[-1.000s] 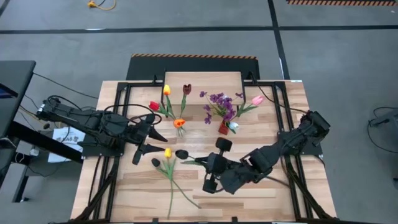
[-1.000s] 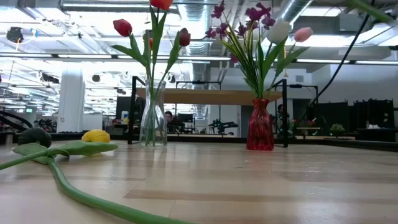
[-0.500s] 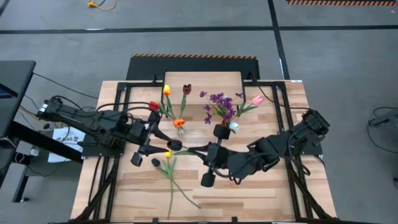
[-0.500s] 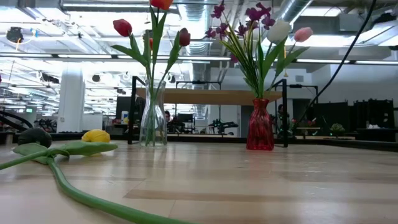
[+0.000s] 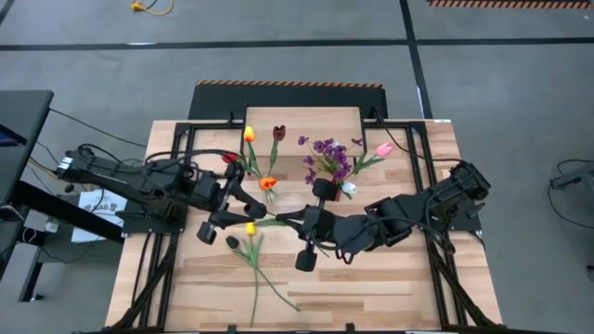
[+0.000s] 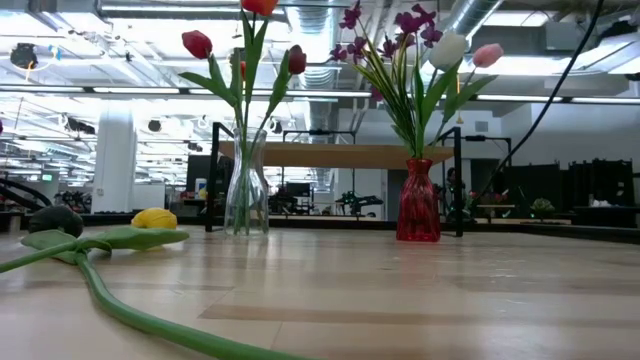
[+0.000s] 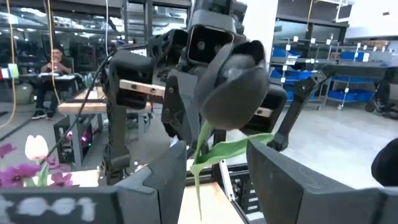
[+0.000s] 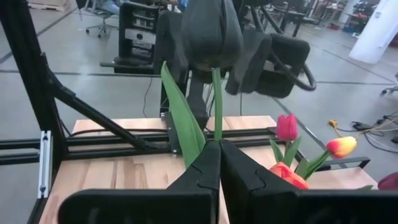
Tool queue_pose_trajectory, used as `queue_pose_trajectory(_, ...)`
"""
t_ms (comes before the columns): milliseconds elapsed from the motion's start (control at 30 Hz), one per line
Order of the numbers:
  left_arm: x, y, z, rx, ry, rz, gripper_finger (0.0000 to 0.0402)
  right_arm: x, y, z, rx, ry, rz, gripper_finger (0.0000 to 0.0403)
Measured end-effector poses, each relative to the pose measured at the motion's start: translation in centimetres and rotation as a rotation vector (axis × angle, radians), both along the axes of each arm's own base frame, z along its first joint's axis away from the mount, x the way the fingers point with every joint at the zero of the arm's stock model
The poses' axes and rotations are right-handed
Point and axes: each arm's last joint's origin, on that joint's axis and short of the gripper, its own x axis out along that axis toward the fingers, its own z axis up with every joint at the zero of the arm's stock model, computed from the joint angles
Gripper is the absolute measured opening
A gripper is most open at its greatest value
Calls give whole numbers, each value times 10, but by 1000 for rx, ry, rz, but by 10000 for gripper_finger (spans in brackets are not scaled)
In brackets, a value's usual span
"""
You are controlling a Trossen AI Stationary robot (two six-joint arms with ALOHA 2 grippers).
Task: Pick and place flowers into a vace then onto a shelf
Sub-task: Put the right black flower into the transparent flower vase
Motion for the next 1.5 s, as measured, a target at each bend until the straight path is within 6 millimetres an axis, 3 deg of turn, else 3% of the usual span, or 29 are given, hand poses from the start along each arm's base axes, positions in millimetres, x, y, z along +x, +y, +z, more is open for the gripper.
queue_pose_trajectory(500,34,-1,-16,-2,12,-37,158,1,-1,1,-6,-4,1,0)
queue_pose_trajectory(1333,34,0,-9,3,-70,0,157,3,-5,-1,7,11,34,0)
queue_pose_trajectory(1500,34,0,-9,2,-67,9,127,4,-6,-1,6,13,30,0)
